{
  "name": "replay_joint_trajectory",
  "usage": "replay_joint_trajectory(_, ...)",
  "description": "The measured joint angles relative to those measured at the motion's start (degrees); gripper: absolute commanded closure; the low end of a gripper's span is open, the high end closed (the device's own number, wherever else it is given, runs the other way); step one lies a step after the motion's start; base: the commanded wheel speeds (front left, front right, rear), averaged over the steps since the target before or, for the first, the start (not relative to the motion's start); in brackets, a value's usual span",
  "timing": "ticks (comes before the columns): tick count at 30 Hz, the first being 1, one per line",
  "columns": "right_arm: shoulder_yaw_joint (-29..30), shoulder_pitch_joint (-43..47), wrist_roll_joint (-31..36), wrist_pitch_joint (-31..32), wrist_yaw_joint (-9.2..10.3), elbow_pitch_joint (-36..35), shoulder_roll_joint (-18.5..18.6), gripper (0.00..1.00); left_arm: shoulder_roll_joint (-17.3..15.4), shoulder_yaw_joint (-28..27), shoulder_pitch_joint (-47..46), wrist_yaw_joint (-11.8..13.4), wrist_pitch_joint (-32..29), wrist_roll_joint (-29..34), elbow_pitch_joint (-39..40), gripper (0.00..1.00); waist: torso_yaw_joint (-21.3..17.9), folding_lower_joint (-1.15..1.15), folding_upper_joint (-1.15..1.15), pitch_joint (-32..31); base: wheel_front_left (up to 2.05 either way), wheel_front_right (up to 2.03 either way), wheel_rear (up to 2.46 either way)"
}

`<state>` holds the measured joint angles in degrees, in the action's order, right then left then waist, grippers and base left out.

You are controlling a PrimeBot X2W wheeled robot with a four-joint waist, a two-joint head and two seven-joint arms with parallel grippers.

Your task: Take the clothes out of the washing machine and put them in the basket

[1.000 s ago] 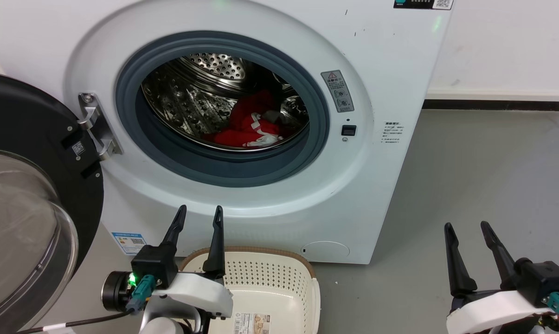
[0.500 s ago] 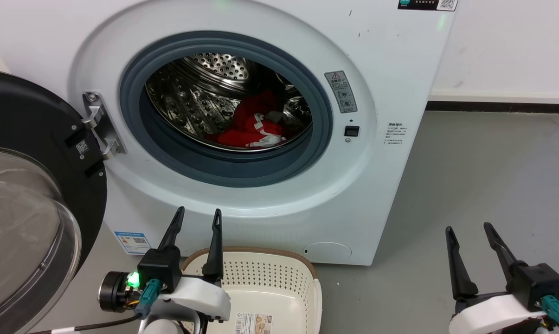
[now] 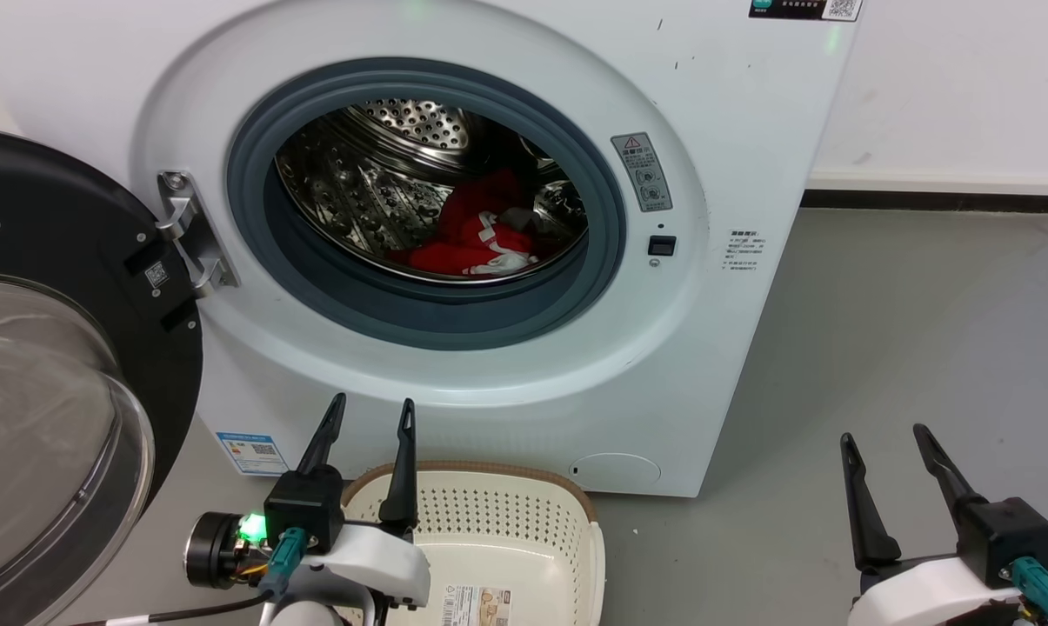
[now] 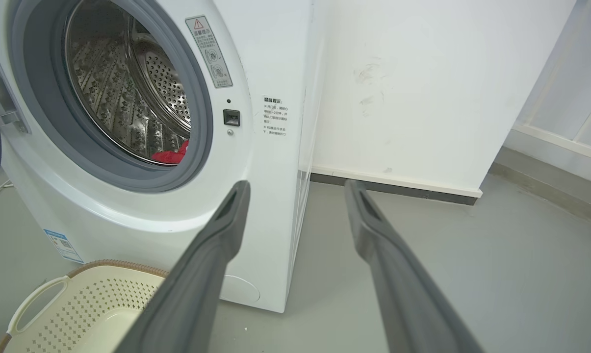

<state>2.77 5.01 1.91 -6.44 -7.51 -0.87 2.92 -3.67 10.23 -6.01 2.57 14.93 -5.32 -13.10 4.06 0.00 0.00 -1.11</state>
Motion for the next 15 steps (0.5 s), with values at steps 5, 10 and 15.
replay_joint_trajectory(5,0.02,0.03,-1.35,0.51,0.0,0.19,0.0,0.0,0.22,-0.54,-0.07,-0.45,0.07,-1.05,-0.49,0.0,-0.03,0.0,0.0,0.07,0.0,0.0,0.0)
replay_joint_trajectory(10,0.13,0.07,-1.62,0.68,0.0,0.27,0.0,0.0,0.4,-0.91,-0.09,-0.63,0.14,-1.51,-0.87,0.0,-0.02,0.0,0.0,0.09,0.0,0.0,0.0)
replay_joint_trajectory(15,0.15,0.2,-1.71,0.93,0.0,0.26,0.0,0.0,0.48,-1.11,-0.09,-0.9,0.14,-1.83,-1.16,0.0,-0.04,0.0,0.0,0.09,0.0,0.0,0.0)
